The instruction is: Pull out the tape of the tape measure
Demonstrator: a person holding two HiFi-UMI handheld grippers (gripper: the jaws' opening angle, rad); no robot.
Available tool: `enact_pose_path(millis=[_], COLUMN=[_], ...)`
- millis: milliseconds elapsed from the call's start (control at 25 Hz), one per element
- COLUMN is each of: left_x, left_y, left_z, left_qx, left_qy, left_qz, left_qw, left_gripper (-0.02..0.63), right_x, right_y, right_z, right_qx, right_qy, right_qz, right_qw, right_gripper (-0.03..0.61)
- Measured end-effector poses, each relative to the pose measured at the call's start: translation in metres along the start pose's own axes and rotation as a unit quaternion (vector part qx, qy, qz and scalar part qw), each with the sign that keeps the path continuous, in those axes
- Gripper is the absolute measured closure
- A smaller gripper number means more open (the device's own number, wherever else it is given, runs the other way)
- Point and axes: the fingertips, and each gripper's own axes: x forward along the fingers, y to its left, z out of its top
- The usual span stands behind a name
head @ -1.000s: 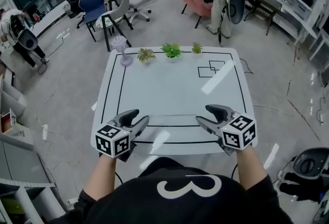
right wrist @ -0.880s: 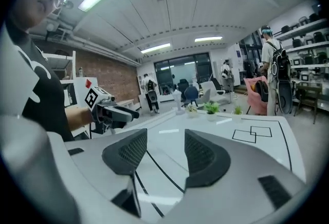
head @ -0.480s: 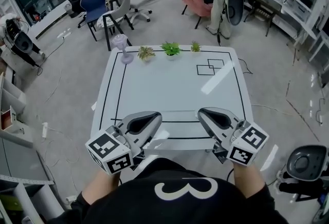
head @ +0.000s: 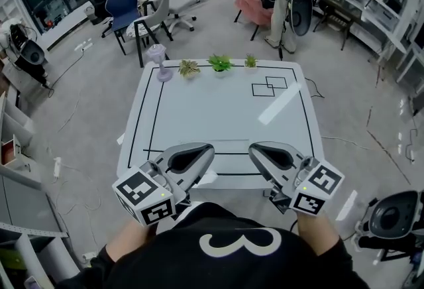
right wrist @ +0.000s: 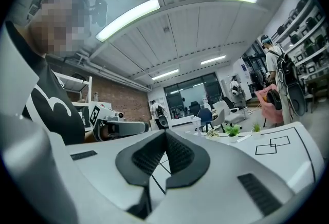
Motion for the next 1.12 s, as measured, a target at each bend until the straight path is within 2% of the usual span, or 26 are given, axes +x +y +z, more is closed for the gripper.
enact_pose_path(millis=[1120], left_x=[0.007], left_y=[-0.028], left_z=[0.002], left_qx=[0.031], left_qy=[0.013], left_qz=[-0.006], left_qw=[0.9994], left_gripper=[0.607], right_x=[-0.026], right_y=[0.010], right_z=[0.009], right_qx=[-0.038], right_qy=[0.005], right_qz=[-0.013], right_qw=[0.999], right_gripper=[0.575])
